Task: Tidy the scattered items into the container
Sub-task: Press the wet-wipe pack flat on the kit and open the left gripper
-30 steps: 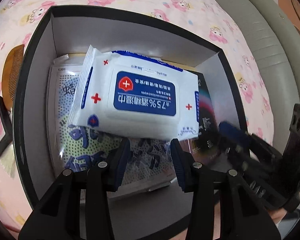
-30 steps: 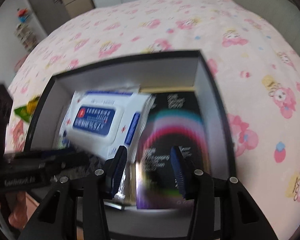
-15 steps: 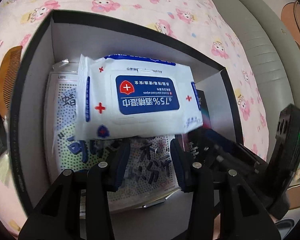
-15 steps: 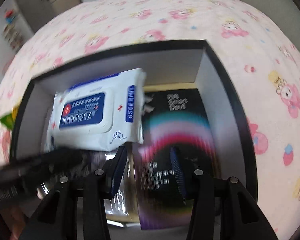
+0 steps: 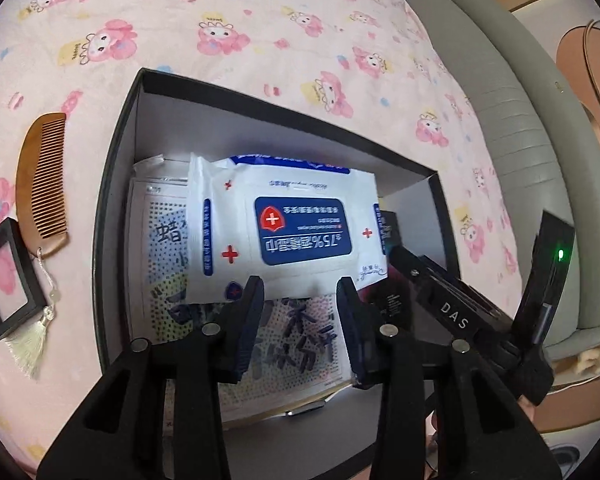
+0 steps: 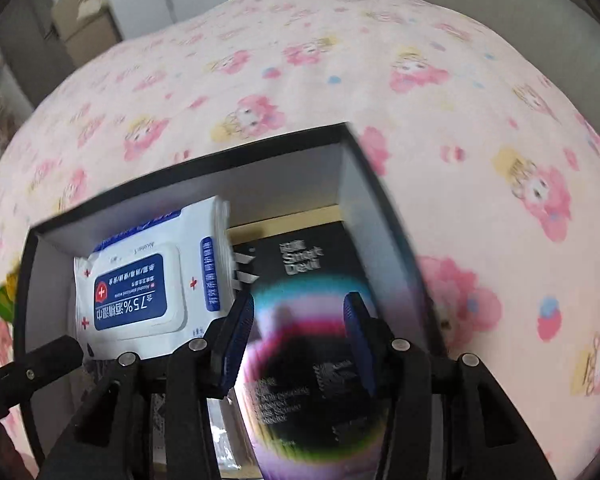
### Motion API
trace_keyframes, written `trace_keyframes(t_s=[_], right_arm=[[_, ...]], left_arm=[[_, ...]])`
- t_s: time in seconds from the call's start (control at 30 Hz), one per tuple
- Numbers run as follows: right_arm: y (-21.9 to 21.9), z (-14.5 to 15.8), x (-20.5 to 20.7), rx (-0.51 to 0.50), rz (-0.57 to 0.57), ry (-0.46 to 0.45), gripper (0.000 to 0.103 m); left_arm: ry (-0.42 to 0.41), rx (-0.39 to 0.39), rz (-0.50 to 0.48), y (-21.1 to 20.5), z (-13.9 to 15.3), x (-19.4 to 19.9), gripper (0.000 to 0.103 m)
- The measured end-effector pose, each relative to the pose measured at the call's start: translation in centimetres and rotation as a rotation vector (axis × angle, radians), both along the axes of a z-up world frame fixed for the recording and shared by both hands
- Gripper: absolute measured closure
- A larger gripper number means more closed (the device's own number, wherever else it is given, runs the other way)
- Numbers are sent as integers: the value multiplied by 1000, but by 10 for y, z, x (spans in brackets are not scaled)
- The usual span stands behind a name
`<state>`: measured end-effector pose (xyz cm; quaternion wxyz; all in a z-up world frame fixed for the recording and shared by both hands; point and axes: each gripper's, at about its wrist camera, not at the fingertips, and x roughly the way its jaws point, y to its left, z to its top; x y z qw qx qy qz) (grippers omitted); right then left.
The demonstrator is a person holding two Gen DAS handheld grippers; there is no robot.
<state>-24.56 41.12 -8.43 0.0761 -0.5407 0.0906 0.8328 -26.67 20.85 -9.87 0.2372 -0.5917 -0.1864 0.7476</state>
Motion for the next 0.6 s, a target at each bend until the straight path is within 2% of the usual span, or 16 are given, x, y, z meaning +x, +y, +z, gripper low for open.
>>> trace_keyframes(t_s=[0.13,0.33,0.43,0.6], right_arm=[[-9,-4,-4,-5,39,-25,61],[-27,-11,-1,-132,138,-40,61],[-35,-8,-1,-90,157,-21,61],[-26,1,7,-53,114,9,61]], left_arm=[[0,-2,10,0,-1,-2,69],[19,-22,29,-7,2,2,69],[24,-26,29,-7,3,3,69],[32,-38,17,-2,1,-1,69]])
